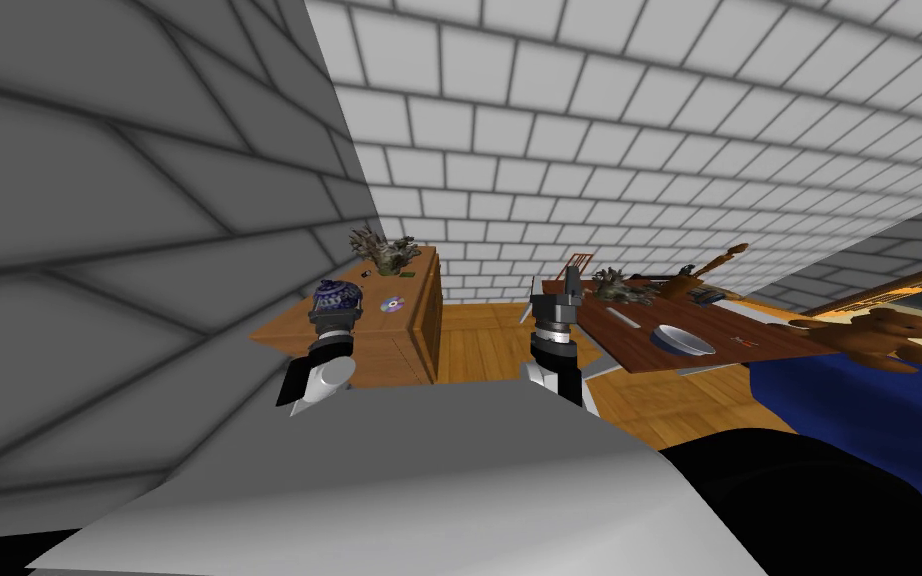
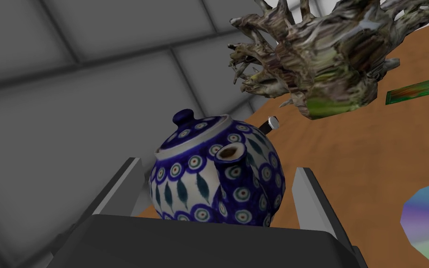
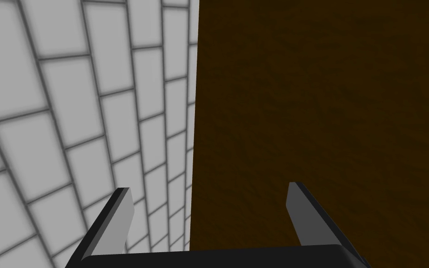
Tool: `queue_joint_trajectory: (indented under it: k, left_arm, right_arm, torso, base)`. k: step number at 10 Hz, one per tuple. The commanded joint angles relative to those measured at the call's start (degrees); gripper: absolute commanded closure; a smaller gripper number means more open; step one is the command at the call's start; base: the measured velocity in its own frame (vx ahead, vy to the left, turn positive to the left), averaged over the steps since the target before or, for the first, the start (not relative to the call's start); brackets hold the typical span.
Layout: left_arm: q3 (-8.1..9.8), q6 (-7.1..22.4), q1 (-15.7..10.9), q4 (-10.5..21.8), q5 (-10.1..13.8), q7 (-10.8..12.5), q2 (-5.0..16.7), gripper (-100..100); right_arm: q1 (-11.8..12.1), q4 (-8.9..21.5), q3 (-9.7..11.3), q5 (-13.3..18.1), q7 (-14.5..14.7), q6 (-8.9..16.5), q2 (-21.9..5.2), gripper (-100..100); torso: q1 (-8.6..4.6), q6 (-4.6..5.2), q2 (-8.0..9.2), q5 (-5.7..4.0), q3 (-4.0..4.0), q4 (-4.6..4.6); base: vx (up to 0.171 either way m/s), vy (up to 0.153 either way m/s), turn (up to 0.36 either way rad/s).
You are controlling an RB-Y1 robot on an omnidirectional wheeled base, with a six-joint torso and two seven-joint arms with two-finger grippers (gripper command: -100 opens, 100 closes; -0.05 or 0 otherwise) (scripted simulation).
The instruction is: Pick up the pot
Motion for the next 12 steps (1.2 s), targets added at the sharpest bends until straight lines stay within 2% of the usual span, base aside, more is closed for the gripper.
queue_joint_trajectory:
  k: [1,2,3,4,6,7,8,10,11,12]
  left_arm:
    - [0.45,-0.63,-2.69,2.86,-0.75,1.98,1.63,-100]
    - [0.45,-0.63,-2.69,4.85,-0.75,1.98,1.63,-100]
    - [1.2,-1.8,-5.57,6.64,-2.75,4.59,4.3,-100]
    - [1.2,-1.8,-7.26,8.72,-2.75,5.04,4.56,-100]
    - [1.2,-1.8,-7.26,11.43,-2.75,5.04,4.56,-100]
    - [1.95,-2.97,-9.89,13.42,-4.75,7.99,7.48,-100]
    - [1.95,-2.97,-11.46,15.04,-4.75,8.1,7.48,-100]
    - [1.95,-2.97,-11.83,18.0,-4.75,8.1,7.48,-100]
    - [2.69,-4.14,-14.78,20.0,-6.75,10.89,10.22,-100]
    - [2.69,-4.14,-16.4,22.47,-6.75,11.16,10.41,-100]
  right_arm:
    - [0.0,0.0,0.0,0.0,0.0,0.0,0.0,0]
    - [0.0,0.0,0.0,0.0,0.0,0.0,0.0,0]
    - [0.01,0.0,0.0,0.0,0.0,0.0,0.0,0]
    - [0.0,0.0,0.0,0.0,0.0,0.0,0.0,0]
    - [0.01,0.0,0.0,0.0,0.0,0.0,0.0,0]
    - [0.01,0.0,-0.01,0.0,0.0,0.0,-0.01,0]
    - [0.0,0.0,0.0,0.0,0.0,0.0,0.0,0]
    - [0.01,0.0,0.0,0.0,0.0,0.0,0.0,0]
    - [0.01,0.0,-0.01,0.0,0.0,0.0,-0.01,0]
    - [0.0,0.0,0.0,0.0,0.0,0.0,0.0,0]
  torso:
    - [0.0,0.0,0.0,0.0,0.0,0.0]
    - [-0.01,-0.01,0.11,-0.01,0.07,0.03]
    - [0.08,-0.03,0.01,0.01,0.02,0.01]
    - [0.02,-0.01,0.08,0.0,0.05,0.02]
    - [0.09,-0.02,-0.04,0.01,-0.01,0.0]
    - [0.14,-0.03,-0.14,0.02,-0.06,-0.02]
    - [0.05,-0.01,-0.02,0.0,0.0,0.0]
    - [0.06,-0.03,-0.01,0.01,0.01,0.01]
    - [0.13,-0.03,-0.13,0.02,-0.06,-0.02]
    - [0.02,-0.02,-0.01,0.0,0.0,0.0]
  base:
    - [-0.104,-0.05,-0.031]
    - [-0.047,-0.018,0.002]
    - [-0.081,-0.046,-0.048]
    - [-0.079,-0.042,-0.027]
    - [-0.016,-0.008,0.0]
    - [-0.064,-0.04,-0.046]
    - [-0.087,-0.05,-0.035]
    - [-0.027,-0.013,0.003]
    - [-0.066,-0.05,-0.055]
    - [-0.089,-0.056,-0.025]
